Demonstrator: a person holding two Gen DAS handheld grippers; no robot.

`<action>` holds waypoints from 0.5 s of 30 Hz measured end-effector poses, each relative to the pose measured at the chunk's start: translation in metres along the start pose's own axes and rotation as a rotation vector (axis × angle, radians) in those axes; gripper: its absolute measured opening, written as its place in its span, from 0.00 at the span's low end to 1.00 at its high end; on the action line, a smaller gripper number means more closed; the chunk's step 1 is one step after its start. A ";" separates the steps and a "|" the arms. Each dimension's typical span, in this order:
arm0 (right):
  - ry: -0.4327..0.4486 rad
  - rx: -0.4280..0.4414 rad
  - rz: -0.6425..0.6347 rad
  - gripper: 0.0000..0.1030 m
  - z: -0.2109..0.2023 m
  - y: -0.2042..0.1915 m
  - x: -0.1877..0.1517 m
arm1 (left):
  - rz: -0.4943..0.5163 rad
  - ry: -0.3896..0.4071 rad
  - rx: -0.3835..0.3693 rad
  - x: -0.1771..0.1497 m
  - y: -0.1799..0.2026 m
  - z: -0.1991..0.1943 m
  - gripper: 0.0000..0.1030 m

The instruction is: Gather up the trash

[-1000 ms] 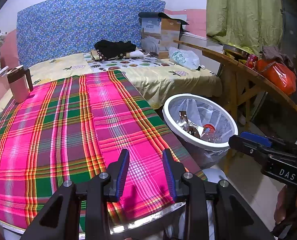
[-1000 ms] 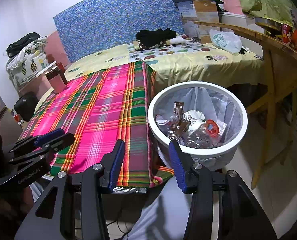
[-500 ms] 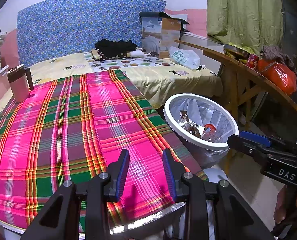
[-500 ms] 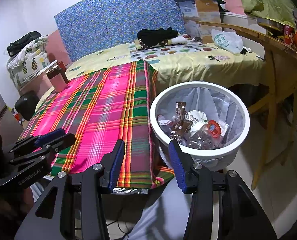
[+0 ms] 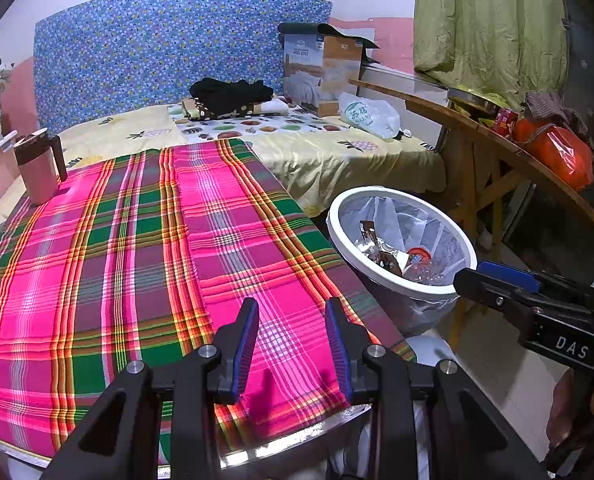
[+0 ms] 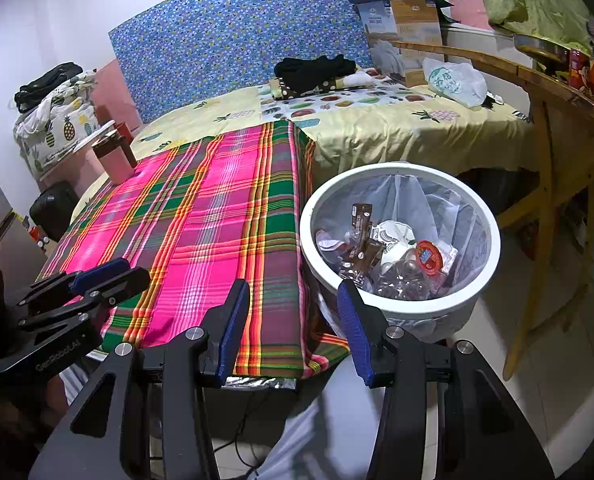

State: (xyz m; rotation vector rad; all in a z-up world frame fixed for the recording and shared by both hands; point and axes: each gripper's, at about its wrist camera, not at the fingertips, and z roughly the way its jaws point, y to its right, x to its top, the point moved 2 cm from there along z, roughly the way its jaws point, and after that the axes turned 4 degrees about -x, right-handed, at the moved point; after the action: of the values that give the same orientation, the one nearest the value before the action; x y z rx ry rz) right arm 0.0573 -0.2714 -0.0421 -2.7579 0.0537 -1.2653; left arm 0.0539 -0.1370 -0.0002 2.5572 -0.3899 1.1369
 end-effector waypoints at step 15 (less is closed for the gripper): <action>-0.001 0.000 0.001 0.46 0.000 -0.001 0.000 | -0.004 0.000 0.003 0.000 0.000 -0.001 0.33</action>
State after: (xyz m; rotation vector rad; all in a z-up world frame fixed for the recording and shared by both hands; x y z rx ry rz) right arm 0.0573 -0.2708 -0.0419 -2.7584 0.0550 -1.2638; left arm 0.0536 -0.1368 0.0007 2.5600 -0.3836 1.1368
